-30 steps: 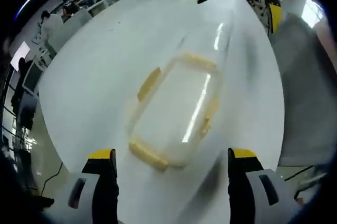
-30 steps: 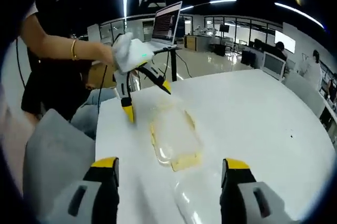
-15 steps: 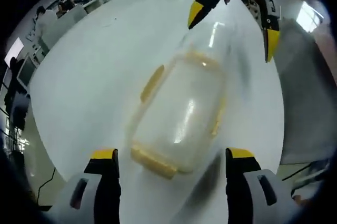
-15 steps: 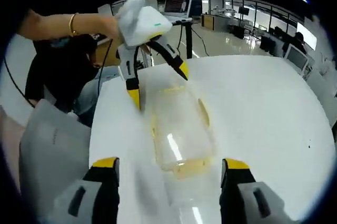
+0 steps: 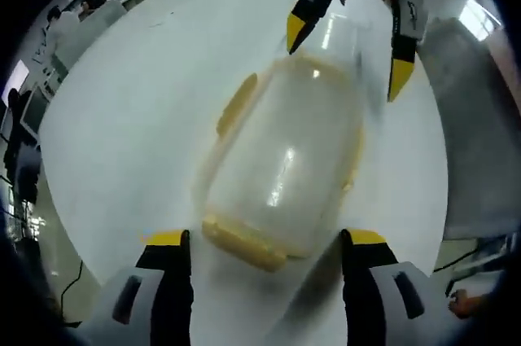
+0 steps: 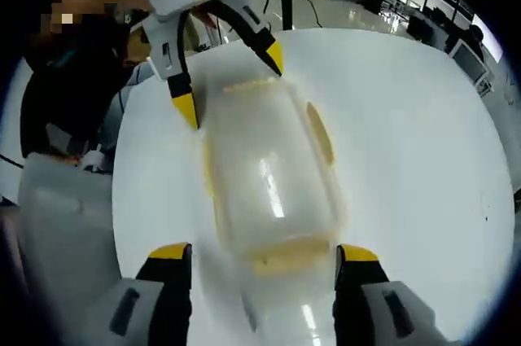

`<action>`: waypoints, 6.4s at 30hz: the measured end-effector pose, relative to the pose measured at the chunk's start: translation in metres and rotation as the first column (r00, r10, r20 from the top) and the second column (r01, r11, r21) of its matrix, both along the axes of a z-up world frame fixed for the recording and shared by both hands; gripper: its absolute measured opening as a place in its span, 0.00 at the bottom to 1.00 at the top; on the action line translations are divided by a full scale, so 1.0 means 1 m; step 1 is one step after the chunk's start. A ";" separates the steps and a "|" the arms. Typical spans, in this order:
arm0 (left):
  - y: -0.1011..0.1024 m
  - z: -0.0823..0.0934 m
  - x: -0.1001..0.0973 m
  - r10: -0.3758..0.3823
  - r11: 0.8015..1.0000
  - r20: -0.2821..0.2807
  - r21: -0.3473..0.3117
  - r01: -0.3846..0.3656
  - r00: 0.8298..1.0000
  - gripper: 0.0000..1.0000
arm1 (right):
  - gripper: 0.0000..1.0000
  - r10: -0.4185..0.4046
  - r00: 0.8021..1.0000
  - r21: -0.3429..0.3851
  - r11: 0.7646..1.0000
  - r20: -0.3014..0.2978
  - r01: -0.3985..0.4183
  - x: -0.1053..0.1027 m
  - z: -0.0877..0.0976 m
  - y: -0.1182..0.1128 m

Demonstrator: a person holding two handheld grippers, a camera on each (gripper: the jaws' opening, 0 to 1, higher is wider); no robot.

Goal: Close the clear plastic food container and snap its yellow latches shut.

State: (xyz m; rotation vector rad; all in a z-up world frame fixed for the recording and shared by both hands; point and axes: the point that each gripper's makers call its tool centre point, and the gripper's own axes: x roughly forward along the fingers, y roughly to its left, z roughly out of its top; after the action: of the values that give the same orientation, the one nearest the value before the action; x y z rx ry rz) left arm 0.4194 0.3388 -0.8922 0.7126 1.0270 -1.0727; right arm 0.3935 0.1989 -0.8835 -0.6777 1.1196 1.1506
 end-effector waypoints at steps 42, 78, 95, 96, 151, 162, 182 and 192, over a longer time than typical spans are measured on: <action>0.002 0.004 -0.008 -0.220 0.974 -0.022 0.058 0.221 0.975 0.57 | 0.37 0.215 0.973 -0.091 0.974 0.081 -0.208 0.003 -0.010 -0.006; 0.009 0.045 -0.022 -0.258 0.963 -0.006 0.073 0.258 0.966 0.37 | 0.37 0.330 0.939 -0.031 0.944 0.093 -0.328 0.001 0.035 -0.013; -0.021 0.088 -0.019 -0.264 0.963 0.032 0.072 0.261 0.964 0.37 | 0.37 0.324 0.941 -0.017 0.946 0.095 -0.324 0.002 0.073 -0.042; -0.023 0.089 -0.018 -0.265 0.962 0.034 0.073 0.263 0.964 0.37 | 0.37 0.323 0.942 -0.017 0.946 0.096 -0.323 0.003 0.074 -0.044; -0.214 0.098 -0.008 -0.387 0.921 0.082 0.002 0.388 0.918 0.37 | 0.37 0.220 0.975 -0.157 0.964 0.019 -0.215 -0.002 0.074 -0.235; -0.215 0.082 -0.003 -0.380 0.925 0.067 -0.004 0.381 0.923 0.37 | 0.37 0.221 0.975 -0.169 0.962 0.016 -0.216 0.001 0.060 -0.237; -0.218 0.067 -0.002 -0.356 0.934 0.045 -0.031 0.357 0.934 0.38 | 0.37 0.191 0.981 -0.193 0.964 0.014 -0.185 0.005 0.050 -0.242; -0.210 0.064 -0.005 -0.235 0.967 -0.004 -0.099 0.233 0.972 0.43 | 0.40 0.092 0.995 -0.195 0.977 0.031 -0.084 0.007 0.050 -0.254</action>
State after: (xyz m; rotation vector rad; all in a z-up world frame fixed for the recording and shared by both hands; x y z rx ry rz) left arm 0.4144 0.1293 -0.8285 0.7597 0.9123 -1.3260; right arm 0.4005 -0.0553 -0.8337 -0.9053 1.1871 1.1058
